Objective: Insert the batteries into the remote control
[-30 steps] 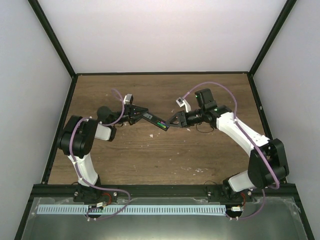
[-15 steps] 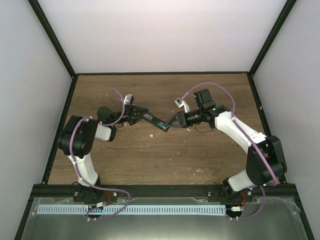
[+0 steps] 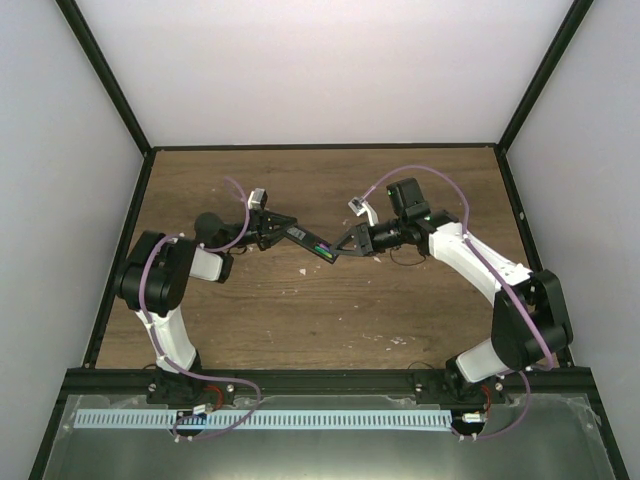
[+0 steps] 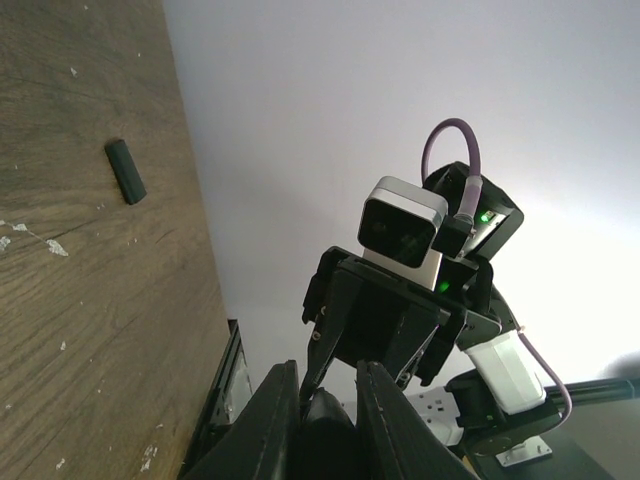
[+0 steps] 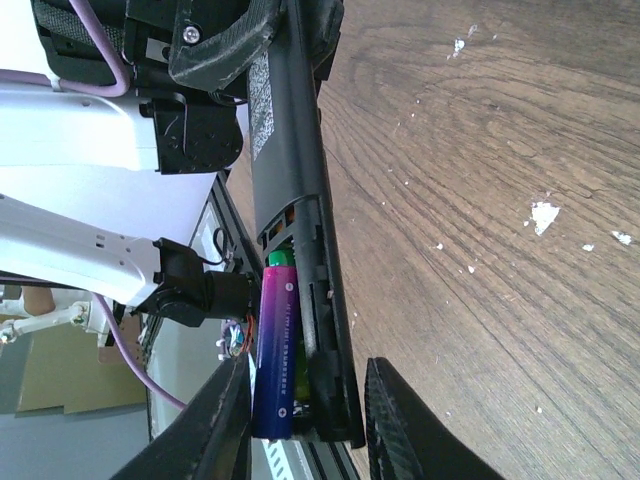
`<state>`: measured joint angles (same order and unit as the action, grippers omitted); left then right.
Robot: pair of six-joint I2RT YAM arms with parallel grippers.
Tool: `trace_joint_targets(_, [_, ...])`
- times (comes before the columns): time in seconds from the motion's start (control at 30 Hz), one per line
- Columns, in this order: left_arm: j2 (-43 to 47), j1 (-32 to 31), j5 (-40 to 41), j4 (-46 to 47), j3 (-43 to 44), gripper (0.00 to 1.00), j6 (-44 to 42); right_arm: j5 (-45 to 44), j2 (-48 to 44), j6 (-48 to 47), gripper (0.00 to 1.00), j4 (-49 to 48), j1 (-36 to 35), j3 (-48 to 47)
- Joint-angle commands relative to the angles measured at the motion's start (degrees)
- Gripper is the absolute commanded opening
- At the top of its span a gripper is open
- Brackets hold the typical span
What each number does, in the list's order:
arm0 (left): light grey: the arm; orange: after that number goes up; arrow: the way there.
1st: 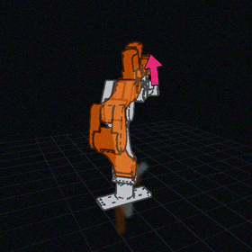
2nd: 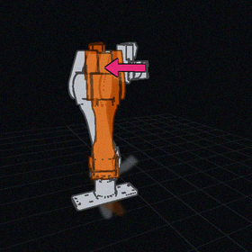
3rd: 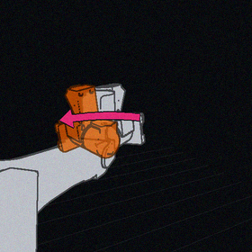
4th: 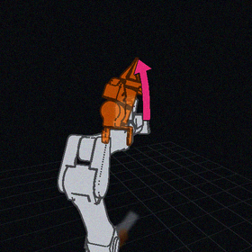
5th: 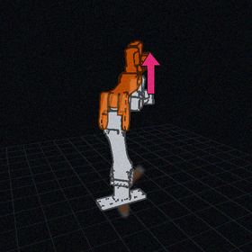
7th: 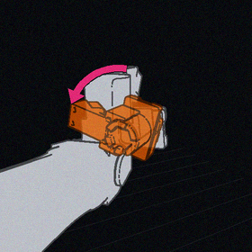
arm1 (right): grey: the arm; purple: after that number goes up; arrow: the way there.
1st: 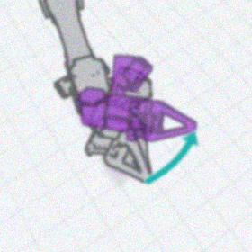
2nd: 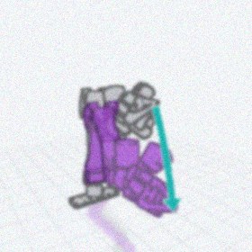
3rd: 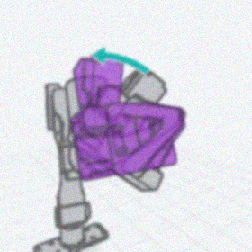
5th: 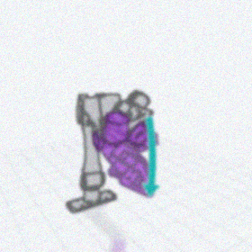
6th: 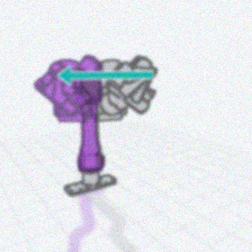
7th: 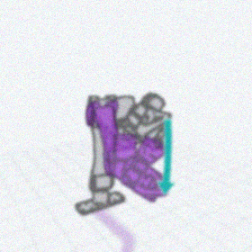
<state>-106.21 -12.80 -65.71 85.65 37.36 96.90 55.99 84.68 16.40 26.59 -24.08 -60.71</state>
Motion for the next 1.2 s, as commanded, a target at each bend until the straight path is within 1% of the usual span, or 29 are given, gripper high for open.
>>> trace_joint_targets(0.0, [-0.22,-0.24,0.85,6.21,0.76,0.0,-0.49,1.38,0.54,-1.53,0.24,0.48,0.29,-1.07])
trace_joint_targets(0.37, [-0.99,-0.76,1.35,5.76,1.22,0.0,-1.01,1.8,1.32,-2.05,0.23,1.01,0.26,-2.36])
trace_joint_targets(0.83, [-1.36,-0.76,0.41,2.69,2.27,0.0,-3.46,0.54,-0.13,-2.42,0.27,4.29,0.26,-6.28])
trace_joint_targets(1.17, [-0.76,-0.77,-0.98,2.74,2.68,0.0,-3.65,1.76,-0.05,-2.36,0.27,3.8,0.28,-5.66])
